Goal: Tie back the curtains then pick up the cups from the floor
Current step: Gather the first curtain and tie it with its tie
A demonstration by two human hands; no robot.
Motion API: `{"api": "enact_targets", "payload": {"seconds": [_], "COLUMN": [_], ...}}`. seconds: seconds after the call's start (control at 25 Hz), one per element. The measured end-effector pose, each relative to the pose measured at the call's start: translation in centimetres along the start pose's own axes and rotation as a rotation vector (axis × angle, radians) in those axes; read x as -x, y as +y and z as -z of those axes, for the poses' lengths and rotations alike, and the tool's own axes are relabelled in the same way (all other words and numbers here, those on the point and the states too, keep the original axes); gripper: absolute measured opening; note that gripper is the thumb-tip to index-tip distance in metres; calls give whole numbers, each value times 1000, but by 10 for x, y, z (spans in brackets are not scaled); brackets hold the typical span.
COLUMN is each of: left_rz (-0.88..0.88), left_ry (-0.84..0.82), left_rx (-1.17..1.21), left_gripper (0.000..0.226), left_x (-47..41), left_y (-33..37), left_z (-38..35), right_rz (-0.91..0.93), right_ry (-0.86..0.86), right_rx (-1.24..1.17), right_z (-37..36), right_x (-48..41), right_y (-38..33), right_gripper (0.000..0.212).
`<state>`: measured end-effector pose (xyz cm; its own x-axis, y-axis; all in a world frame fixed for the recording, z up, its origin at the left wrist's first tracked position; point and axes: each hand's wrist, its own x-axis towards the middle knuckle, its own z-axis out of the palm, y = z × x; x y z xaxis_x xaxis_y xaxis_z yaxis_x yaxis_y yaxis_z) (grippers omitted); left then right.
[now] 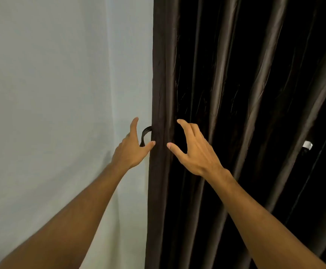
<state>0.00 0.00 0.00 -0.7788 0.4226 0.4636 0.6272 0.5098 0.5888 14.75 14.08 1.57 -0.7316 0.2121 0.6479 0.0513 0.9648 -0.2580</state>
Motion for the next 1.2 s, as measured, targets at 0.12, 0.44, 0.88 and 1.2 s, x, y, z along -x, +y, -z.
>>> {"api": "enact_targets", "payload": {"seconds": [0.12, 0.44, 0.88, 1.2], "left_rz": [10, 187, 312, 142], "left_ry": [-32, 1, -167, -180], "left_rx": [112, 197, 443, 376], "left_gripper": [88, 84, 23, 18], "left_x": [-4, -15, 12, 4], "left_y": [5, 20, 55, 44], "left_z": [-13, -16, -16, -5], "right_rz": [-69, -79, -173, -380], "right_ry": [3, -84, -111, 19], "right_rx": [25, -52, -231, -420], "right_z": [3, 6, -28, -57], "right_x": [0, -6, 2, -17], "right_y": [11, 32, 14, -9], "right_gripper": [75, 77, 75, 49]}}
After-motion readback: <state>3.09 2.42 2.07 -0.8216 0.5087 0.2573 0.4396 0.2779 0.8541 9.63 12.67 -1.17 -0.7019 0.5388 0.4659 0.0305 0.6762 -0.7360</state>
